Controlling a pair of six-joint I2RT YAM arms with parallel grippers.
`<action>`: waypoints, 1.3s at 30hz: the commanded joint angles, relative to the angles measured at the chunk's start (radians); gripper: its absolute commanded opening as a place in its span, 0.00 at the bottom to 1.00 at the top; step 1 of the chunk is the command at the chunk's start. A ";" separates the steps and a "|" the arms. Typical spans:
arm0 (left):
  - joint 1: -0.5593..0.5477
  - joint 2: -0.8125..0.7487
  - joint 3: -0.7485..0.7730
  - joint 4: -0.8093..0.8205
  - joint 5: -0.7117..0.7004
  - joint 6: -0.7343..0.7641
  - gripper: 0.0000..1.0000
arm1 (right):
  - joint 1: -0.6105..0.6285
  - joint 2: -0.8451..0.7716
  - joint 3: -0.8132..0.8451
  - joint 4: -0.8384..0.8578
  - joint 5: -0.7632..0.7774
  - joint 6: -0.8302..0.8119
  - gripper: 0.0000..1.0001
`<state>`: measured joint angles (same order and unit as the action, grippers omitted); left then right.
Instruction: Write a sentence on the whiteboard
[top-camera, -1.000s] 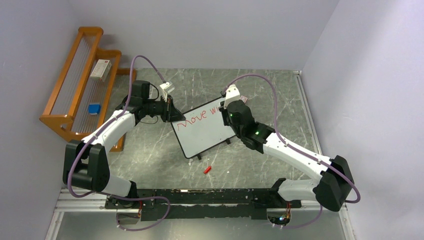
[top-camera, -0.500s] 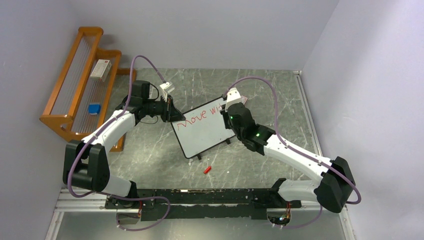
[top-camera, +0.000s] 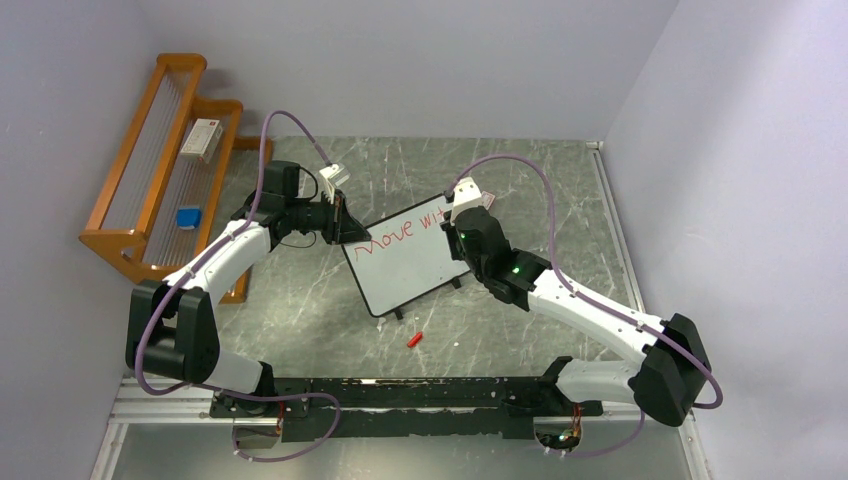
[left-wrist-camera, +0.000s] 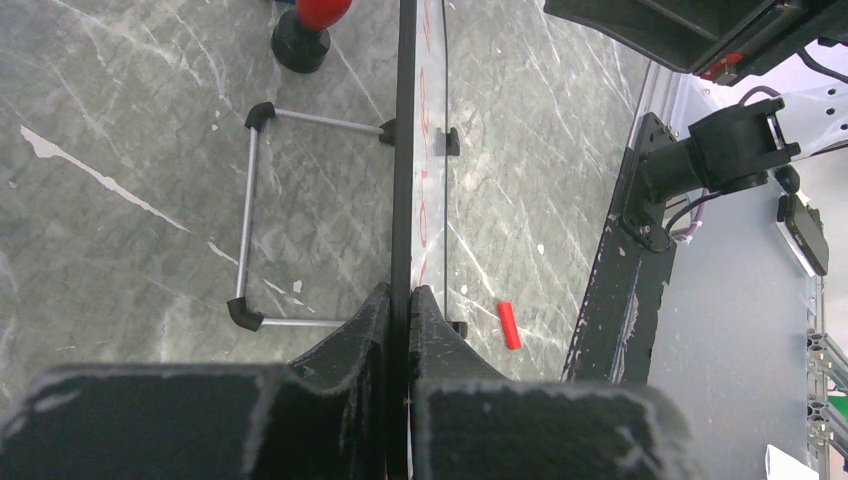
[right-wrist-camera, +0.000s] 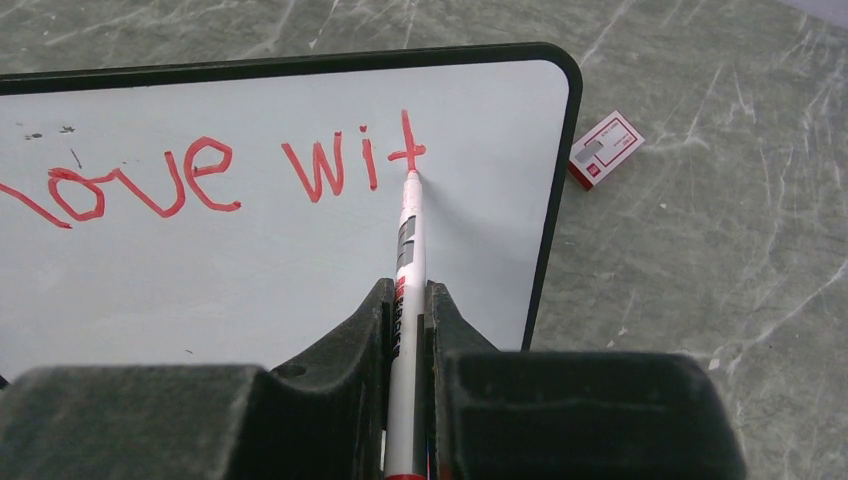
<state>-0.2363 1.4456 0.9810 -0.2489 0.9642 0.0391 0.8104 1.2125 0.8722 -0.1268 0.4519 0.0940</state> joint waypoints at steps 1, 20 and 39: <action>-0.029 0.042 -0.027 -0.087 -0.093 0.071 0.05 | -0.009 -0.011 -0.012 -0.021 0.007 -0.004 0.00; -0.029 0.041 -0.027 -0.089 -0.093 0.071 0.05 | -0.013 -0.015 0.004 0.052 0.041 -0.023 0.00; -0.029 0.042 -0.027 -0.089 -0.090 0.073 0.05 | -0.039 0.016 0.077 0.100 0.015 -0.067 0.00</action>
<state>-0.2363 1.4456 0.9810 -0.2501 0.9649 0.0391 0.7837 1.2167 0.9073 -0.0700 0.4778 0.0483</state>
